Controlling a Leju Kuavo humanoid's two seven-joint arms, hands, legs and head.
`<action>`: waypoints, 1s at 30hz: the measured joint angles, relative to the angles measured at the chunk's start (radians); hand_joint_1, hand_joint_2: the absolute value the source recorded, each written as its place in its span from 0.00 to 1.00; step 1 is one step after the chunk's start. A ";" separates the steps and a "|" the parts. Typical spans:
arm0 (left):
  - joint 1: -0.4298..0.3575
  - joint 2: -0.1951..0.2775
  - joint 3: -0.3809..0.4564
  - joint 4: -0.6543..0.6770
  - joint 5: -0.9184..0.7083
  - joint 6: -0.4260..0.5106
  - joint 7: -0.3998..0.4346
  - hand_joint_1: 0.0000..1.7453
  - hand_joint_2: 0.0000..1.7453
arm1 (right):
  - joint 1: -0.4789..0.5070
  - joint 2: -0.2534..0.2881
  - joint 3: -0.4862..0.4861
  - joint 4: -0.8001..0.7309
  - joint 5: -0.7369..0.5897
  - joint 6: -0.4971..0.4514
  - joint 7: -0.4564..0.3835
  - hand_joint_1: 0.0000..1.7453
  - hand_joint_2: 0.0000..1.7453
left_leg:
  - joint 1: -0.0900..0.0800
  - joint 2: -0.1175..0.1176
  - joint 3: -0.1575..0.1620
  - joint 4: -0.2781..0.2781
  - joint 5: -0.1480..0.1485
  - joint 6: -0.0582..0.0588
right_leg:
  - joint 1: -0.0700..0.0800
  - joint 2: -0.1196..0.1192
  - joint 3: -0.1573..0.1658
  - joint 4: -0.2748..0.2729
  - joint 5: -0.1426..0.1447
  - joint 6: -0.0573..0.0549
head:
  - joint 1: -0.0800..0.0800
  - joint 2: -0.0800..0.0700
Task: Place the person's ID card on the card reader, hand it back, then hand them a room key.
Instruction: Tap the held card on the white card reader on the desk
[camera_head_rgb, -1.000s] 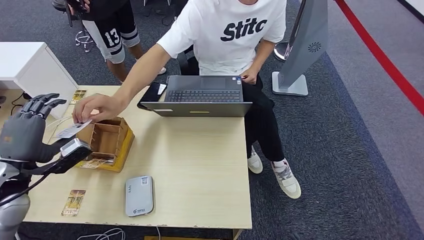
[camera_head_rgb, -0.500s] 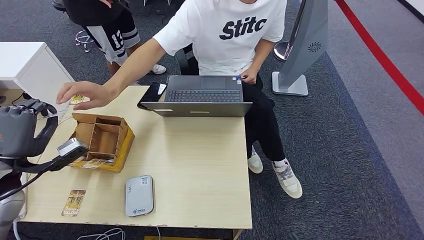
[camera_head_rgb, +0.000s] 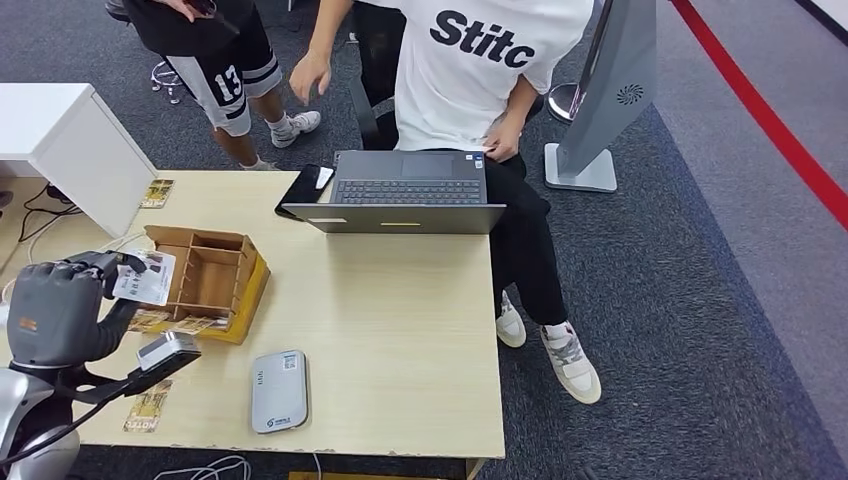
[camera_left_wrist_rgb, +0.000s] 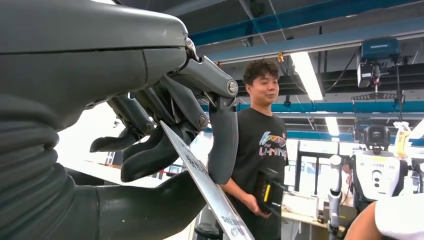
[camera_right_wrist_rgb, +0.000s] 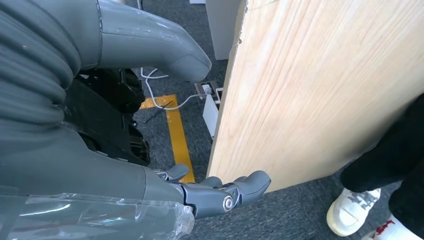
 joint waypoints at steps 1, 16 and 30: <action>0.005 -0.004 0.000 -0.003 0.001 0.000 0.000 1.00 1.00 | 0.000 0.000 0.000 0.000 0.000 0.001 0.000 0.00 1.00 | 0.000 0.000 0.000 0.000 0.000 0.000 | 0.000 0.000 0.000 0.000 0.000 0.000 | 0.000 0.000; 0.175 -0.065 -0.067 -0.072 -0.001 0.021 -0.031 1.00 1.00 | 0.027 -0.003 -0.011 -0.033 0.017 -0.016 -0.002 0.00 1.00 | 0.000 0.000 0.000 0.000 -0.001 0.001 | 0.000 0.001 0.000 -0.001 -0.001 0.001 | 0.000 0.000; 0.315 -0.063 -0.182 0.017 0.070 0.022 0.121 1.00 1.00 | 0.037 -0.010 -0.033 -0.042 0.018 -0.003 -0.001 0.00 1.00 | 0.000 0.000 0.000 0.000 -0.001 0.000 | 0.000 0.000 0.001 -0.001 -0.001 0.001 | 0.001 0.000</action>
